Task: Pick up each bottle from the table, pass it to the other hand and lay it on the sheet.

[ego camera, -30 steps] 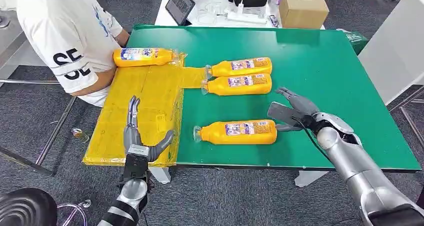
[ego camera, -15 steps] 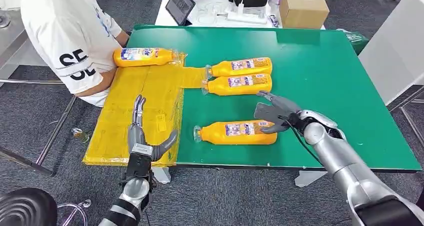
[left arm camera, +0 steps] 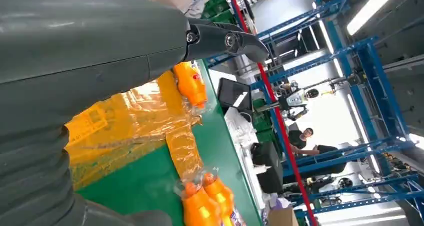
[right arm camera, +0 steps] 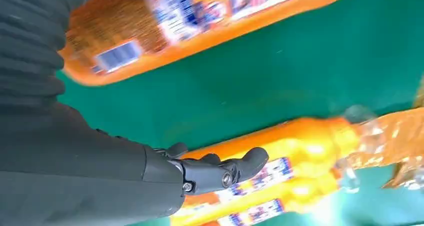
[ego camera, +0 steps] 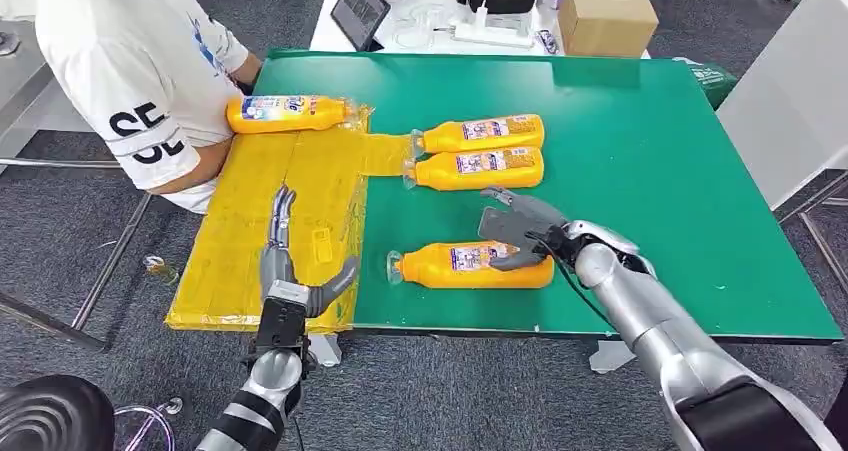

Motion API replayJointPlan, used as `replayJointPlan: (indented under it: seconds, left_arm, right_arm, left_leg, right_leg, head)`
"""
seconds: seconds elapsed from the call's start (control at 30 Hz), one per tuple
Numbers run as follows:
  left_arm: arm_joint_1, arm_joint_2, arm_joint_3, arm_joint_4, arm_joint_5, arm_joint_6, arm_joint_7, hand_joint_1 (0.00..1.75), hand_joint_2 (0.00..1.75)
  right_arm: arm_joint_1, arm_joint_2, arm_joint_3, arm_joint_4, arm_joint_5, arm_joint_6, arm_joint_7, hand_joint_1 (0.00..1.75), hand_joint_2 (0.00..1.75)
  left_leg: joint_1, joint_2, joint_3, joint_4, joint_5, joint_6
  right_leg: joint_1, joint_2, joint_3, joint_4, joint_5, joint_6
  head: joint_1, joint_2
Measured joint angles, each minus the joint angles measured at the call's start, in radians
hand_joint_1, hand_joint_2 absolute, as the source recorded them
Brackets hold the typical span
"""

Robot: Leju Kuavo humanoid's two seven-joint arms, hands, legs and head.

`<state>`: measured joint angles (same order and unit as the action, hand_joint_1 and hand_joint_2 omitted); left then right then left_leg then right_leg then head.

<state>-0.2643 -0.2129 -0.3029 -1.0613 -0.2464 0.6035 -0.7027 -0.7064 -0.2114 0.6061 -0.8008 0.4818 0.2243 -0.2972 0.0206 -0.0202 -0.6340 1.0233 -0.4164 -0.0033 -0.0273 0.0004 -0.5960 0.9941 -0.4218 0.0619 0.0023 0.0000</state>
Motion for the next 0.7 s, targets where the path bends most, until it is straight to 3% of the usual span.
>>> replayJointPlan:
  seconds: [0.33, 0.7]
  left_arm:
    - [-0.019, -0.012, -0.001, 0.030, 0.015, -0.009, 0.000, 0.00, 1.75]
    - [-0.022, -0.014, -0.001, 0.047, 0.035, -0.007, 0.000, 0.00, 1.75]
  right_arm:
    - [-0.012, 0.089, 0.077, 0.116, 0.012, 0.007, -0.029, 0.00, 1.75]
    - [-0.039, 0.086, 0.140, 0.189, 0.042, 0.037, 0.000, 0.00, 1.75]
  left_leg:
    - [0.000, 0.000, 0.000, 0.000, 0.000, 0.000]
    - [0.000, 0.000, 0.001, 0.000, 0.000, 0.000]
  right_leg:
    - [0.000, 0.000, 0.000, 0.000, 0.000, 0.000]
    - [0.000, 0.000, 0.000, 0.000, 0.000, 0.000]
  head:
    - [0.000, 0.000]
    - [0.000, 0.000]
